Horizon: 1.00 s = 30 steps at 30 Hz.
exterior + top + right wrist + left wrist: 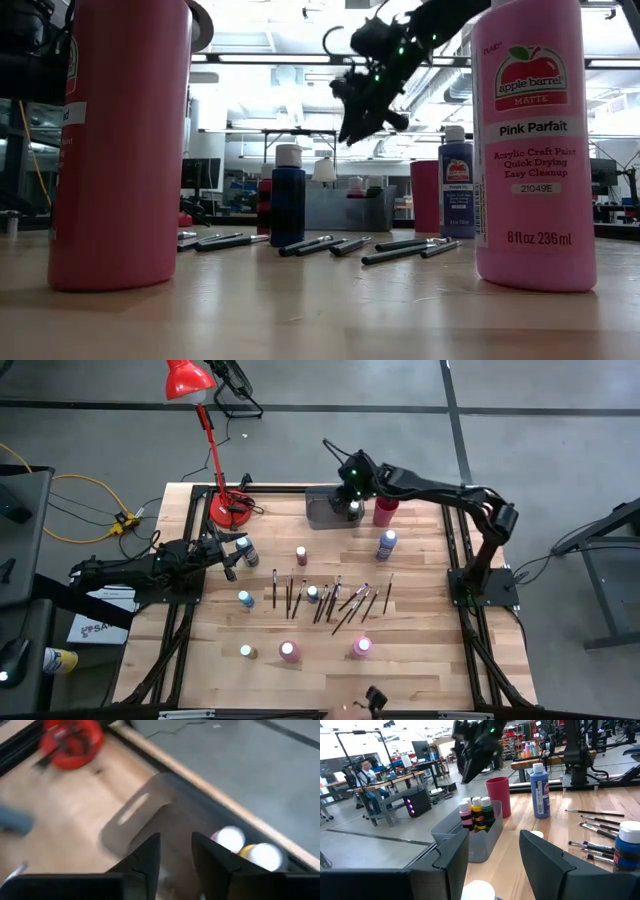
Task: Pick & Place Paint Supplies
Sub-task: Put the small dark blue paint bottle into the black bin
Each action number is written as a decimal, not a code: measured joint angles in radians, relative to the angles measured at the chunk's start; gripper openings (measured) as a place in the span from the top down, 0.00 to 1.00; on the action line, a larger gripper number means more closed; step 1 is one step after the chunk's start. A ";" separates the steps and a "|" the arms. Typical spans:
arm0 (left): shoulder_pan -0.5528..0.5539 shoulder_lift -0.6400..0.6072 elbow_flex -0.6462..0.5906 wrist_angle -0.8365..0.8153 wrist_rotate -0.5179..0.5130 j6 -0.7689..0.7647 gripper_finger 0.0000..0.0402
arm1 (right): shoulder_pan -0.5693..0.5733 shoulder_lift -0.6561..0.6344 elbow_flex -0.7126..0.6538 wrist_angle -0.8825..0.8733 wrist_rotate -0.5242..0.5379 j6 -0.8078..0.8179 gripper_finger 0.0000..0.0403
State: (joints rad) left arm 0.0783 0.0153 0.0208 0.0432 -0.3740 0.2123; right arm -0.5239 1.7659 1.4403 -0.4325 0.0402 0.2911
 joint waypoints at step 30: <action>0.000 0.000 0.000 0.000 0.000 0.000 0.57 | 0.521 -0.283 -0.445 0.269 -0.064 -0.262 0.45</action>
State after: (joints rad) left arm 0.0781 0.0154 0.0210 0.0429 -0.3744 0.2121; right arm -0.0029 1.4830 0.9955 -0.1631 -0.0238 0.0292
